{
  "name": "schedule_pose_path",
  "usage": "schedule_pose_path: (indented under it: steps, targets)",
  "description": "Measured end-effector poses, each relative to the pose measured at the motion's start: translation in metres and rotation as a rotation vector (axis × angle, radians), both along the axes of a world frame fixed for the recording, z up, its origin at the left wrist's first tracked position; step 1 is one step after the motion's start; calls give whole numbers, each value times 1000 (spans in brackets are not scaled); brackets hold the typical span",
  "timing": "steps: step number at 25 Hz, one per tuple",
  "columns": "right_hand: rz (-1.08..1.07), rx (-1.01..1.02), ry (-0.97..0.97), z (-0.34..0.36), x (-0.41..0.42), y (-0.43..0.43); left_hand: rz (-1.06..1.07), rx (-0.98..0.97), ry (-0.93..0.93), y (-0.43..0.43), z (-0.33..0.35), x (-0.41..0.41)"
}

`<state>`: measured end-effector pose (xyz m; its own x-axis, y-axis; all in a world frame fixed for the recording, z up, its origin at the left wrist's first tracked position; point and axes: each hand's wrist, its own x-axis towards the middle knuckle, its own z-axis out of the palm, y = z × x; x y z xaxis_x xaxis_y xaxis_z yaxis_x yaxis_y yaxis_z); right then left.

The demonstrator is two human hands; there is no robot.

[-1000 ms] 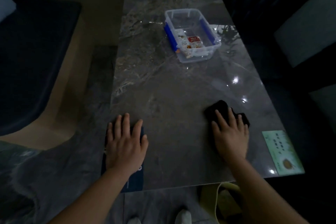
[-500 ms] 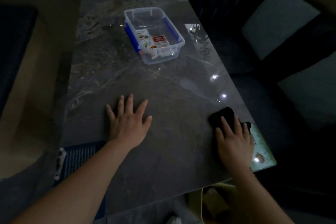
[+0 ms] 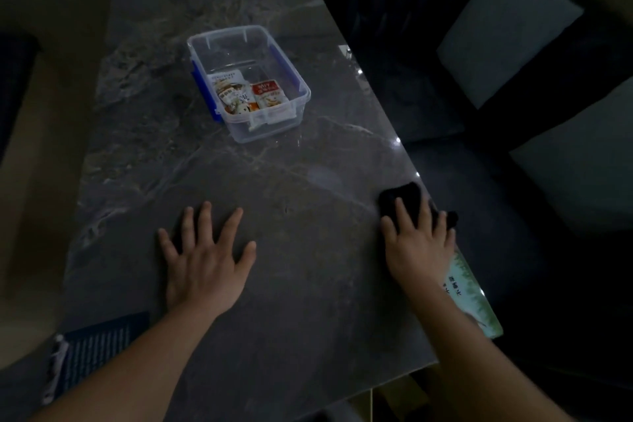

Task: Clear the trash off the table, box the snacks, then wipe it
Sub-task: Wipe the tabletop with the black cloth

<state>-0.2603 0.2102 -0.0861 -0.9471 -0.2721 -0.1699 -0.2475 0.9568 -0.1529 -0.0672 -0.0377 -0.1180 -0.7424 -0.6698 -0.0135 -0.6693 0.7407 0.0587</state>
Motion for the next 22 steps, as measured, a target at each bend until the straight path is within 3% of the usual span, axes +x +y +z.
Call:
schedule_pose_path:
  steps: [3,5,8,10,11,14,16,17,20,22]
  targets:
    - [387,14,78,-8,82,17,9,-3,-3,1,3,-1]
    - [524,43,83,-9,74,31,9,-7,-4,2,2,-1]
    - [189,6,16,4,-11,8,7,-20,3,1,0,-2]
    - [49,21,-43,7,-15,-14,5,-4,5,0,0,-1]
    - [97,6,-19,2,6,-18,0,1,6,1,1,-2]
    - [522,-46,78,-12,98,8,8,-1,11,4,4,0]
    - [696,-23,92,-13,75,24,1,-2,12,4,4,-1]
    - [635,-13,112,-12,42,21,2,-2,12,3,3,0]
    - [133,-29,-8,6,-51,-16,8,-8,23,-1,1,-2]
    - [96,-28,-5,0,-33,-35,5,1,17,2,3,-1]
